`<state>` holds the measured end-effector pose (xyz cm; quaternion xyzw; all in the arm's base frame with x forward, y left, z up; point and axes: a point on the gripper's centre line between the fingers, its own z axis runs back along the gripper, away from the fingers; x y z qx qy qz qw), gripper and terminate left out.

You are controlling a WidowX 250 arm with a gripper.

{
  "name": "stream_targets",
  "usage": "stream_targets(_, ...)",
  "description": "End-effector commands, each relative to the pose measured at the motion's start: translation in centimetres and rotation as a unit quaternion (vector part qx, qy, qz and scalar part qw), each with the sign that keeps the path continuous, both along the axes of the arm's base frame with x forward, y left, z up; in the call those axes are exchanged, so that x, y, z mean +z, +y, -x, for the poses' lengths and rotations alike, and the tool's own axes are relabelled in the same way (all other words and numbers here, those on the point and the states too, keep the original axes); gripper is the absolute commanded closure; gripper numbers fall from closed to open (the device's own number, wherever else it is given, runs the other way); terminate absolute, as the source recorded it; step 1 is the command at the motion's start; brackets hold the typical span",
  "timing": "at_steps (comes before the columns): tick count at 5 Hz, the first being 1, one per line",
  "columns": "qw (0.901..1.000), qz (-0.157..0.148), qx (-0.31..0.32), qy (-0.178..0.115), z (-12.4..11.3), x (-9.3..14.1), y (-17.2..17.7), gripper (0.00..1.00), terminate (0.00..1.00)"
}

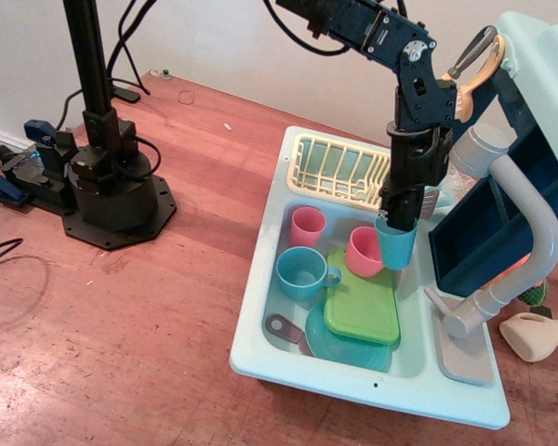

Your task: Put cup from anywhere into sink

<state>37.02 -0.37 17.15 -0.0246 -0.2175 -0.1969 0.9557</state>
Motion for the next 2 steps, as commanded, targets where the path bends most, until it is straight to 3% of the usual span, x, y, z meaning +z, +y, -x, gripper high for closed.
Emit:
stream_targets(1,0.9997,-0.015,-0.001,-0.019,1.32,2.10,0.63,0.00,0.00)
stream_targets(2,0.9994,-0.031,0.007,-0.014,2.05,2.98,1.37,0.00,1.00)
